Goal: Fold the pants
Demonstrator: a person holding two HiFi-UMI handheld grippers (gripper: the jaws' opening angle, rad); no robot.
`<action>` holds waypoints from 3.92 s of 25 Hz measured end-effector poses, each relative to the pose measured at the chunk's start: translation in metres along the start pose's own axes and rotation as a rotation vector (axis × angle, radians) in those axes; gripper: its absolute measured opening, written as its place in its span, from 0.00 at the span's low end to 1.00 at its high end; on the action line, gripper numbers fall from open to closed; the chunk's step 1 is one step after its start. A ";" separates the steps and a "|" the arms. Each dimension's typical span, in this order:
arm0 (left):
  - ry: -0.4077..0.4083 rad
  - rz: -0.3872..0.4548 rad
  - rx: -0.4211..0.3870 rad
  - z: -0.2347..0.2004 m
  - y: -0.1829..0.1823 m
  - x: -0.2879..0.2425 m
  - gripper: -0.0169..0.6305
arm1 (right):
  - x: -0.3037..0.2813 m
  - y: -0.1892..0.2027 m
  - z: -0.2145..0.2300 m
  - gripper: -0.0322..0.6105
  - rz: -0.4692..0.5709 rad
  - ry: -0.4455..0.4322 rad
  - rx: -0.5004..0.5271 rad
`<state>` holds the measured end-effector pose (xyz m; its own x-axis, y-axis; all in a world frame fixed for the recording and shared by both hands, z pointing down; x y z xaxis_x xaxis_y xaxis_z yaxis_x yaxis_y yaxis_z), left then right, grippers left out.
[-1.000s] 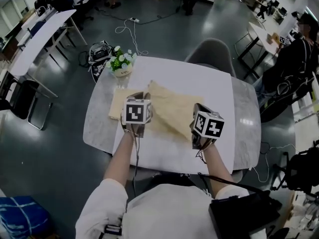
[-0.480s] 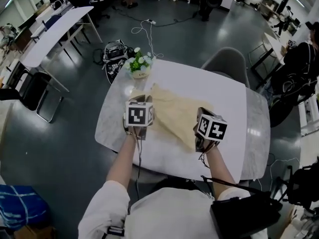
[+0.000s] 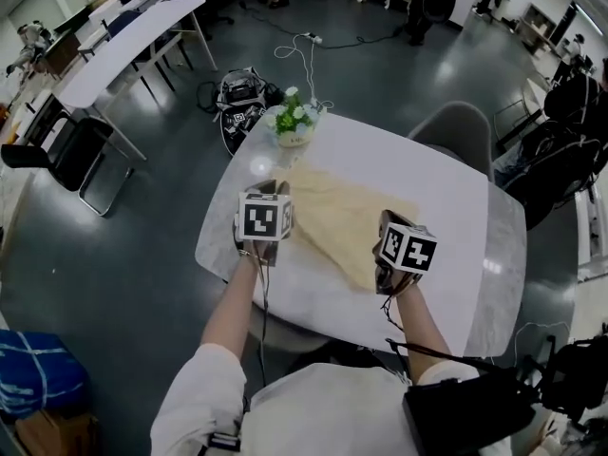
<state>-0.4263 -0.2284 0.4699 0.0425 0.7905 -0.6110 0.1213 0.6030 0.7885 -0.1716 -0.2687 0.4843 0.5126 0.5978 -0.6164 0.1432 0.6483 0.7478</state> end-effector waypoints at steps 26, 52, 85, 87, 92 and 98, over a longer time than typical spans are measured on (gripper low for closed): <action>0.016 -0.042 0.000 0.033 0.071 -0.050 0.21 | 0.008 0.045 0.053 0.04 -0.061 0.087 -0.050; 0.218 -0.139 -0.256 0.367 0.138 -0.076 0.21 | 0.145 0.120 0.253 0.04 0.022 0.194 -0.159; 0.137 -0.383 -0.375 0.391 0.171 -0.162 0.20 | 0.067 0.137 0.317 0.04 -0.053 0.109 -0.244; 0.130 -0.379 -0.379 0.390 0.170 -0.162 0.15 | 0.067 0.137 0.318 0.04 -0.054 0.111 -0.247; 0.122 -0.370 -0.387 0.388 0.169 -0.164 0.10 | 0.067 0.137 0.318 0.04 -0.057 0.111 -0.253; 0.186 -0.377 -0.325 0.382 0.161 -0.161 0.08 | 0.066 0.126 0.309 0.04 -0.053 0.122 -0.235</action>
<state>-0.0350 -0.2994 0.6687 -0.1246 0.5003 -0.8568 -0.2210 0.8279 0.5156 0.1414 -0.2934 0.6143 0.4017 0.6035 -0.6888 -0.0410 0.7632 0.6448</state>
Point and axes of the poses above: the fingertips, and each gripper's own axes: x backward along the fingers, z to its right, y out of its underside, the point moved 2 cm from there along x, backward along the fingers, and after that the axes turned 4 degrees about -y, right-handed, at the moved point
